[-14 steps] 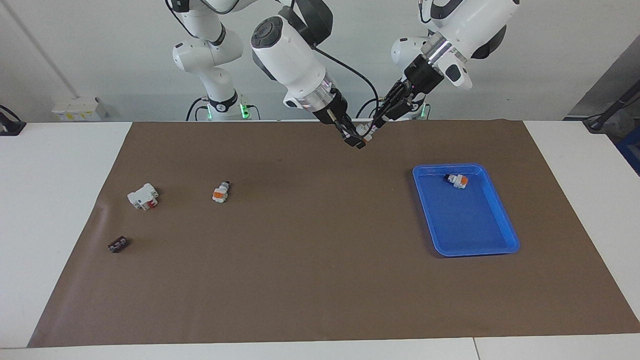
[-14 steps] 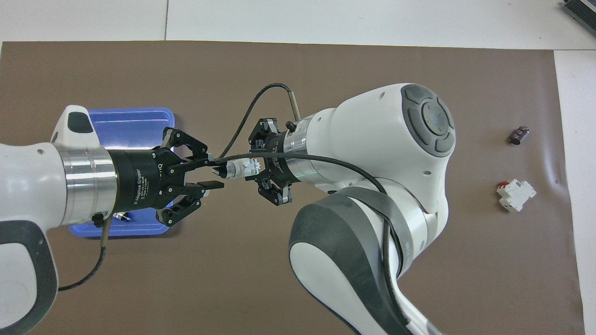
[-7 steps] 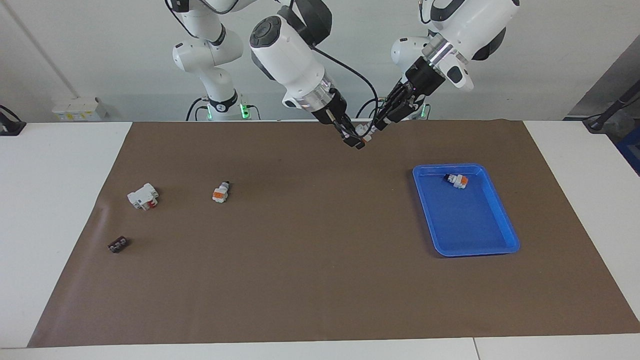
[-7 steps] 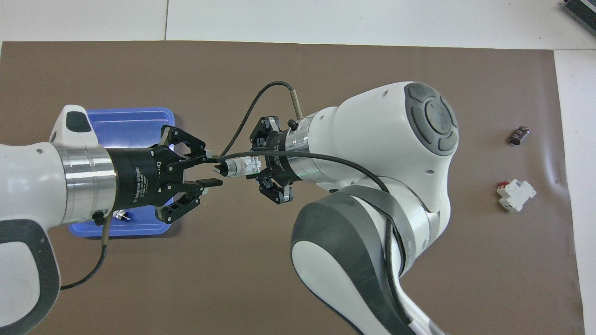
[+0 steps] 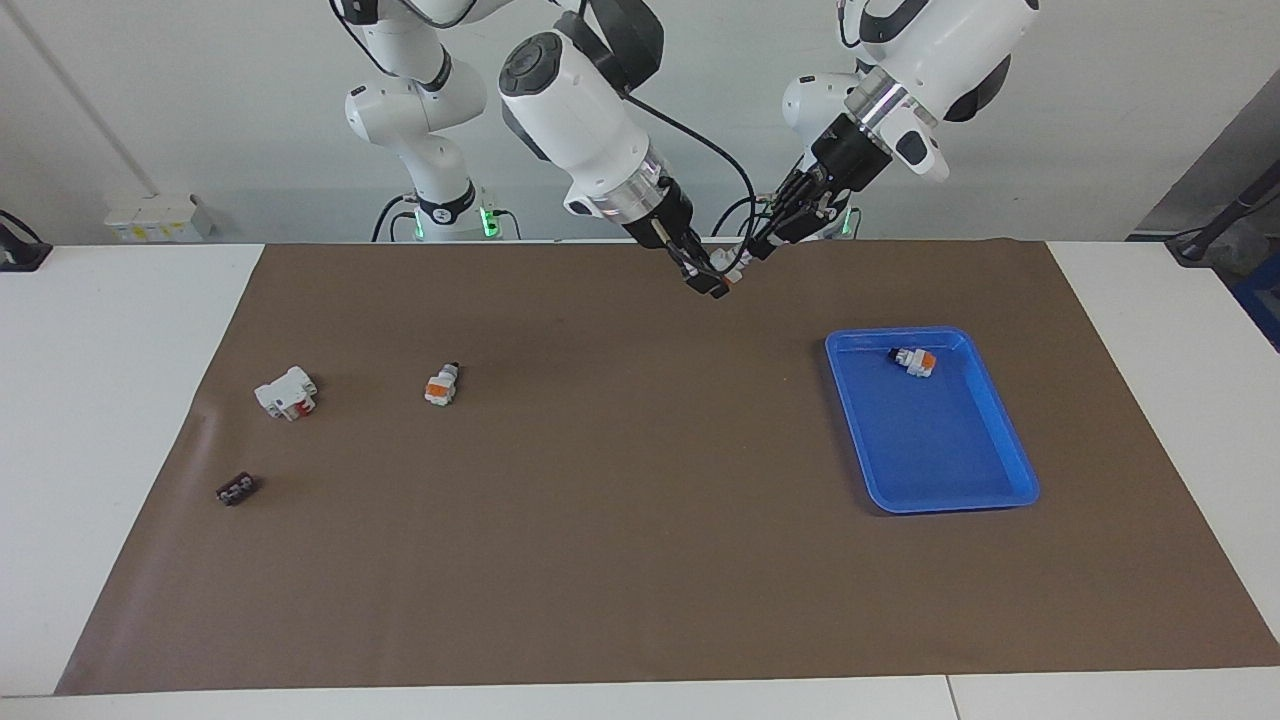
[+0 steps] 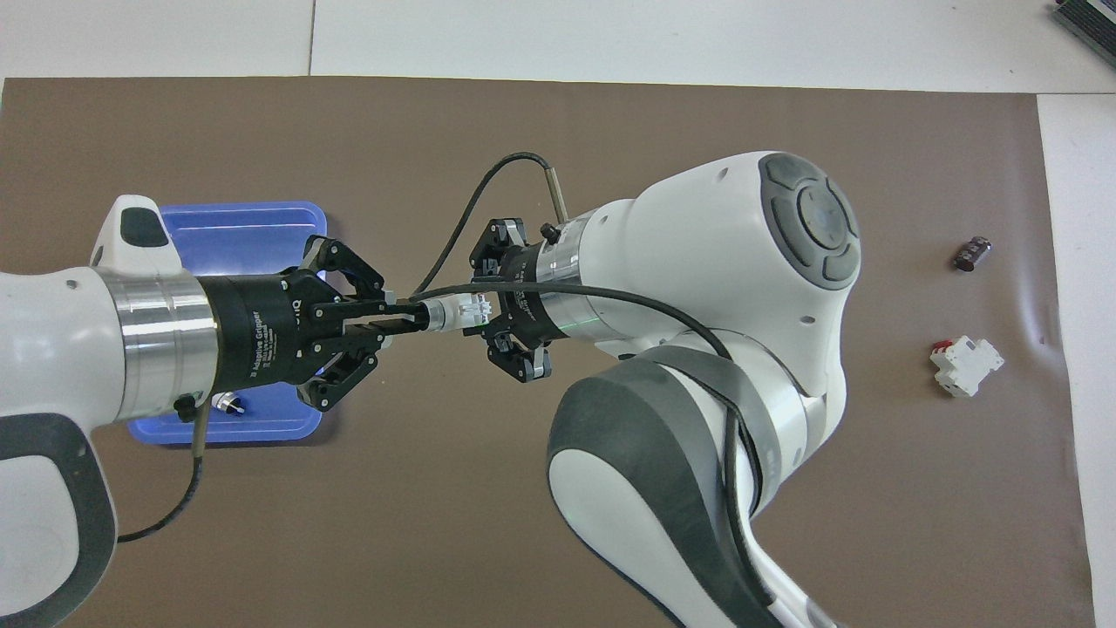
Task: Turn and place switch with both arms
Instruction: 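Close the left gripper on the switch tip held by the right gripper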
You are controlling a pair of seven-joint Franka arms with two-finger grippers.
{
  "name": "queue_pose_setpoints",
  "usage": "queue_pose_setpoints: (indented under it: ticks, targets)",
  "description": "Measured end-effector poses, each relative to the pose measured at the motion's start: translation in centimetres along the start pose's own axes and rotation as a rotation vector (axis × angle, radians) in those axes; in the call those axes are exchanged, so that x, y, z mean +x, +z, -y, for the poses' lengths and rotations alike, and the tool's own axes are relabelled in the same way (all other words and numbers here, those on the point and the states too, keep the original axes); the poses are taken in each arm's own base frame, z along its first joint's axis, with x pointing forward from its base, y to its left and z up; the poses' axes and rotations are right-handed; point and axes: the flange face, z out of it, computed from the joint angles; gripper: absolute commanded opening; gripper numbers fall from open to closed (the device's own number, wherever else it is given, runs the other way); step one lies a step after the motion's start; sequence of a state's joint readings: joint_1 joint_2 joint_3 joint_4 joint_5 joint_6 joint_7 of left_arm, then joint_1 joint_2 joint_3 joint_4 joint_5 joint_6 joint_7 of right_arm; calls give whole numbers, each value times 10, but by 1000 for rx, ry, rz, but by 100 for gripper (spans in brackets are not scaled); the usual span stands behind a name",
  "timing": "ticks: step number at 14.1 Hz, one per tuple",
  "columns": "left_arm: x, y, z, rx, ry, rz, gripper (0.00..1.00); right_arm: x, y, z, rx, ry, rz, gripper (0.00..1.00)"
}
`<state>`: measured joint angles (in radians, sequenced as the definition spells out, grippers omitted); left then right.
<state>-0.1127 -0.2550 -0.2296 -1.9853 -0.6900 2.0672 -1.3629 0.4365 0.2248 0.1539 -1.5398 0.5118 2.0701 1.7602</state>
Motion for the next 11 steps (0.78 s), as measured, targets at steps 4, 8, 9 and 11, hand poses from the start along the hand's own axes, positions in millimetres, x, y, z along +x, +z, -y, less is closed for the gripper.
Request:
queue_pose_setpoints:
  ticks: [4,8,9,11]
  targets:
    - [-1,0,0,-3,17,0,0,0,-1,0,-3,0,-1,0]
    - [-3,0,-1,-11,104,-2,0,1,-3,0,-2,1,-2,0]
    - [-4,0,-1,-13,144,-2,0,1,-3,0,-2,1,-2,0]
    - [-4,0,-1,-17,241,-4,0,1,-4,0,-1,1,-2,0]
